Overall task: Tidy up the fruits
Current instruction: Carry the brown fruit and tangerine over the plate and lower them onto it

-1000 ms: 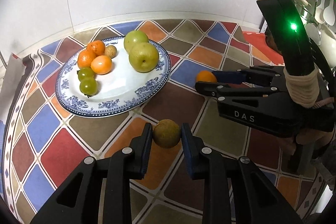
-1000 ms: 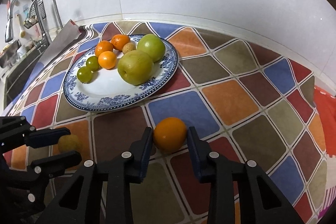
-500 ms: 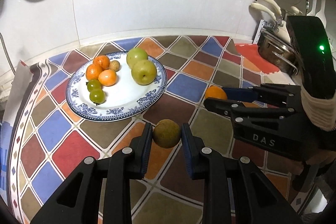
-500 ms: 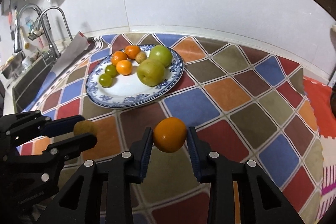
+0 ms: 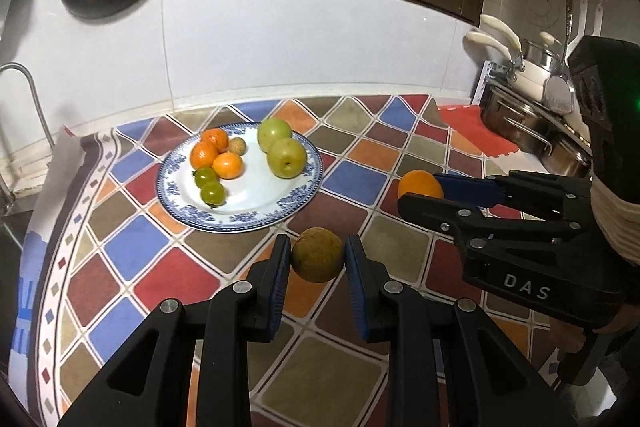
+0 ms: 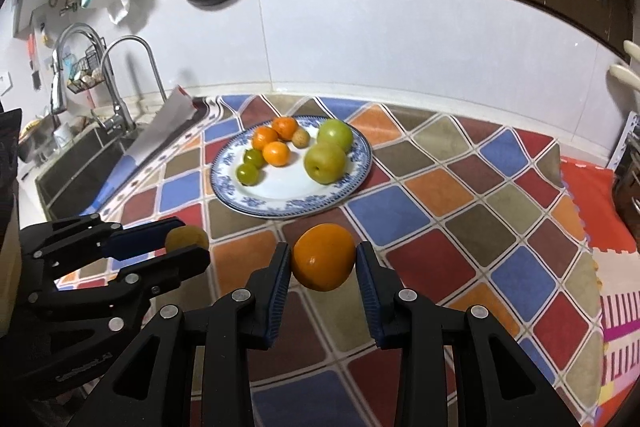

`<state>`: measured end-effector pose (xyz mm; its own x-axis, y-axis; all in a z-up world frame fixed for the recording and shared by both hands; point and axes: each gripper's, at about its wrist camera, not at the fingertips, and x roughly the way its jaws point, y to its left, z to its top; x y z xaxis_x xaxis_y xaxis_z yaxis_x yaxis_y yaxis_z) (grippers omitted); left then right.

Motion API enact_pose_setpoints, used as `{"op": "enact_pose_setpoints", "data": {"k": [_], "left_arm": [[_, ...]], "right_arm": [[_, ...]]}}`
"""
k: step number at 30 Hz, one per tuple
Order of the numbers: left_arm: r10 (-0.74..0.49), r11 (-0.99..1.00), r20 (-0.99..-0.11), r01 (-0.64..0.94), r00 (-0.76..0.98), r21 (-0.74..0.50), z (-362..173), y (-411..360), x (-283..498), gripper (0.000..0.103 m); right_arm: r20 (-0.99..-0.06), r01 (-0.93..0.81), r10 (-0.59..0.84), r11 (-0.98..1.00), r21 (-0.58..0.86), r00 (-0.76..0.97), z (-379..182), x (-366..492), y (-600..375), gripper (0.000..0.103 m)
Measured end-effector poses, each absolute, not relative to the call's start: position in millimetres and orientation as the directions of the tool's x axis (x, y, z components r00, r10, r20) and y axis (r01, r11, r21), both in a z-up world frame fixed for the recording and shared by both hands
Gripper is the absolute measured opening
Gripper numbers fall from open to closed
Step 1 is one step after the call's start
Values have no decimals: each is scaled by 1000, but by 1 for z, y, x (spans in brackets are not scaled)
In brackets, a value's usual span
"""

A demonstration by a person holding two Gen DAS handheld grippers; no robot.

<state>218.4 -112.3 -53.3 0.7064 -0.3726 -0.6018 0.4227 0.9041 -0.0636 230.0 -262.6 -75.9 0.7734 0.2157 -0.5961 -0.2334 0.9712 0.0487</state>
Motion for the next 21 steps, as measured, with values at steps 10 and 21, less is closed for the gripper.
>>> {"op": "enact_pose_setpoints", "data": {"k": [10, 21], "left_arm": [[-355, 911, -559, 411, 750, -27, -34, -78, 208, 28], [-359, 907, -529, 421, 769, -2, -17, -43, 214, 28]], "right_arm": [[-550, -227, 218, 972, 53, 806, -58, 211, -233, 34], [-502, -213, 215, 975, 62, 838, -44, 206, -196, 34]]}}
